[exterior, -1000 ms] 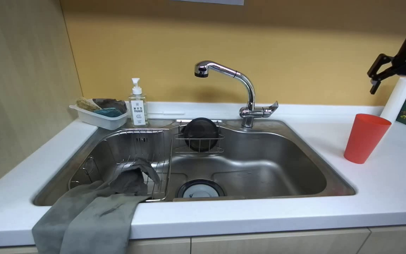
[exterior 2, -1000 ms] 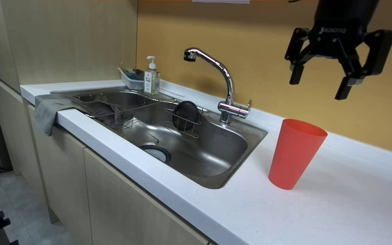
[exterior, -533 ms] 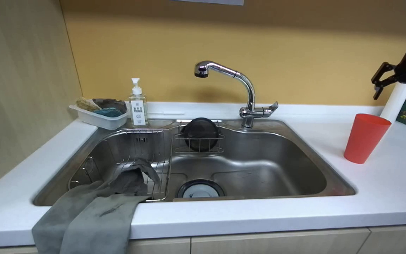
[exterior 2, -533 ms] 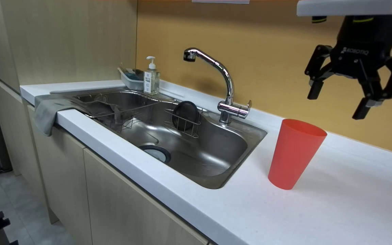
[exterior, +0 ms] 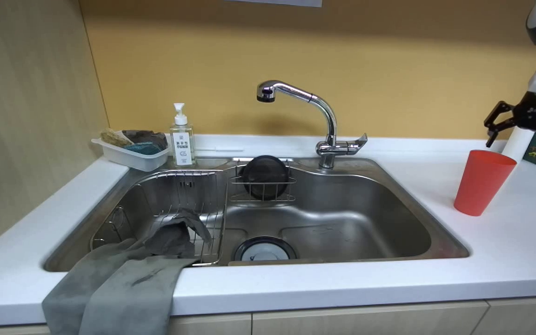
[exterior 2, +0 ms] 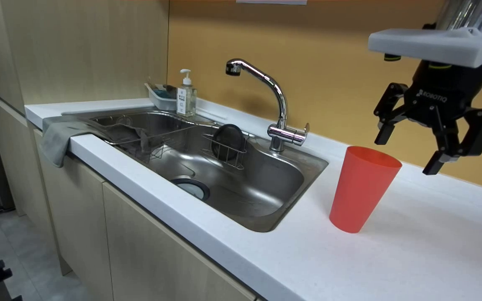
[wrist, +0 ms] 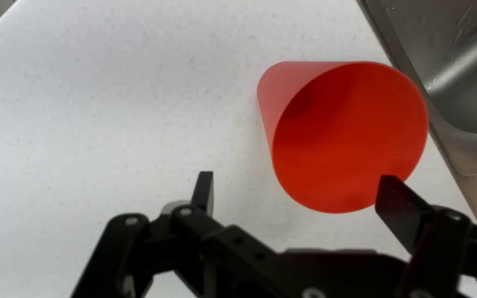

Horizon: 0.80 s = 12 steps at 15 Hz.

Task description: Put the orange cup inside the sink

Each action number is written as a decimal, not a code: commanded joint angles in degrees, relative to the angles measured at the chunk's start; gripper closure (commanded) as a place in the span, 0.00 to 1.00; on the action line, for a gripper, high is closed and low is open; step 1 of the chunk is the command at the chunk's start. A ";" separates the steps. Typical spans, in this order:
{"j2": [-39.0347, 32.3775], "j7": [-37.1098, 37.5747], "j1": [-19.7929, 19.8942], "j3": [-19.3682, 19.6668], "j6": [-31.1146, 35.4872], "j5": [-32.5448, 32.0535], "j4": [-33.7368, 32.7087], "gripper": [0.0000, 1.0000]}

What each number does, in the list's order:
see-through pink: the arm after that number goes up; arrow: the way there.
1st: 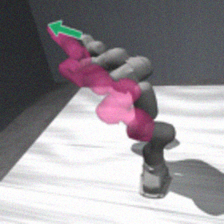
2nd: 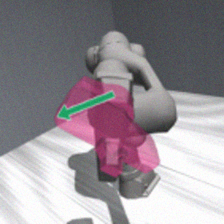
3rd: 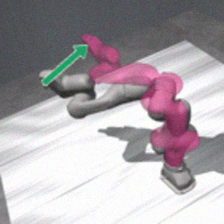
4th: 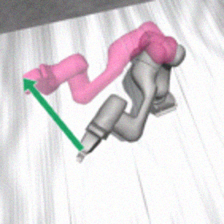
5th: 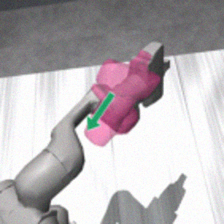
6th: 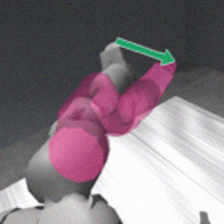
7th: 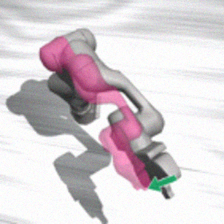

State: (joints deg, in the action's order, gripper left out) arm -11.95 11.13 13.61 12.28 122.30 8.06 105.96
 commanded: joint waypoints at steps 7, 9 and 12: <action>-0.38 -1.50 -0.39 0.02 1.72 -0.96 0.80 0.27; -0.33 -1.71 -0.55 0.01 2.21 -1.43 1.00 0.42; 0.00 -1.74 -0.91 0.04 2.88 -2.56 1.36 0.63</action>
State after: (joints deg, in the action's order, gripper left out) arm -13.16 8.89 13.28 12.18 124.37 7.14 106.29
